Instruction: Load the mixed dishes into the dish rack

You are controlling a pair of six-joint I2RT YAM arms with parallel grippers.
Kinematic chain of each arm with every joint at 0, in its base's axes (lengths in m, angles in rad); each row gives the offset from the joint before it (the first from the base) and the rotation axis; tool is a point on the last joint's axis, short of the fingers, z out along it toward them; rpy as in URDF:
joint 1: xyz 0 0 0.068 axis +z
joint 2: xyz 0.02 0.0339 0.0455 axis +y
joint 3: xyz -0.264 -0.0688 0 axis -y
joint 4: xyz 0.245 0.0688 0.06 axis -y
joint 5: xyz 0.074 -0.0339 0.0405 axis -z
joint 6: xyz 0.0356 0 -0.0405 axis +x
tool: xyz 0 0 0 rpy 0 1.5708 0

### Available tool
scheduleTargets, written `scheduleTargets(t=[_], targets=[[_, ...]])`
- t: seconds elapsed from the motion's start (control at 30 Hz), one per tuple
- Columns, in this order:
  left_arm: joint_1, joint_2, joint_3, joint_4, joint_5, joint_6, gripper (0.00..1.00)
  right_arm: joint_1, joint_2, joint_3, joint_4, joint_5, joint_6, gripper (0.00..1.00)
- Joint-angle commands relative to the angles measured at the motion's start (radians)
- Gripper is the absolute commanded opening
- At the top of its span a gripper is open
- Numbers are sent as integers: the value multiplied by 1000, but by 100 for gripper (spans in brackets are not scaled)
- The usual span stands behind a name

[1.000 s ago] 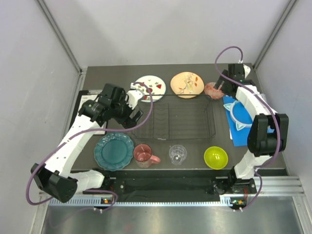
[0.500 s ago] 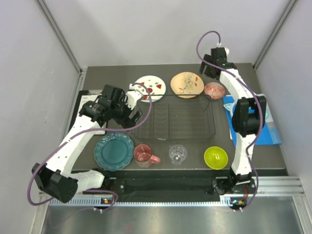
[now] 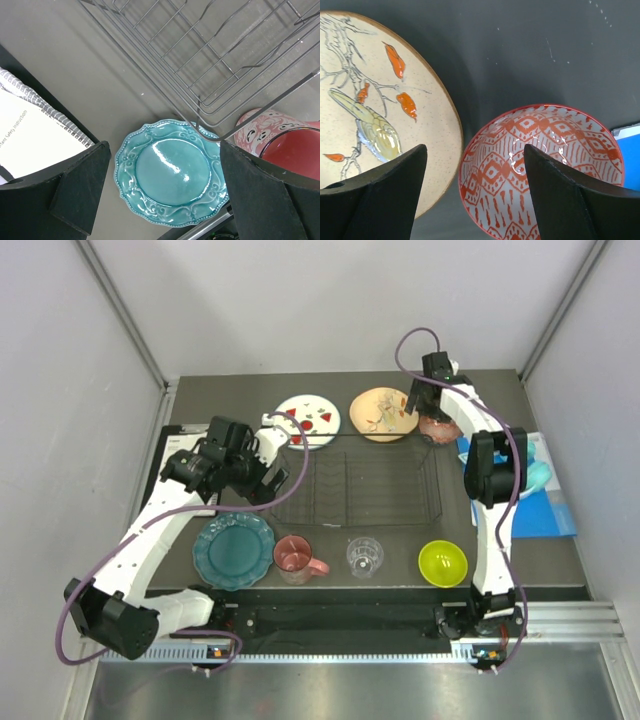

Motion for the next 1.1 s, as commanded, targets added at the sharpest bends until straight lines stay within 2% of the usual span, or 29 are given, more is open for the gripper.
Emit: scheduleTargets(t=[0.0,0.17,0.3,0.33,0.4,0.6,0.87,1.07], targets=[[6,-24,-10,55,-3,1,95,13,31,54,-13,17,-17,77],[8,-25,-11,58,-9,4,95,18,65,69,-24,15,-20,73],[8,-25,-18,64,-22,7,95,18,76,75,-30,12,-22,59],[8,-25,-22,65,-25,9,95,18,75,77,-31,11,-22,49],[9,-25,-27,72,-28,9,95,19,71,75,-31,11,-23,37],[9,-27,-45,84,-31,9,95,19,23,55,-19,-8,-28,31],[9,-39,-64,90,-45,12,95,21,-15,47,-11,-31,-29,2],[11,-44,-79,98,-62,20,95,15,-70,5,4,-28,-36,0]])
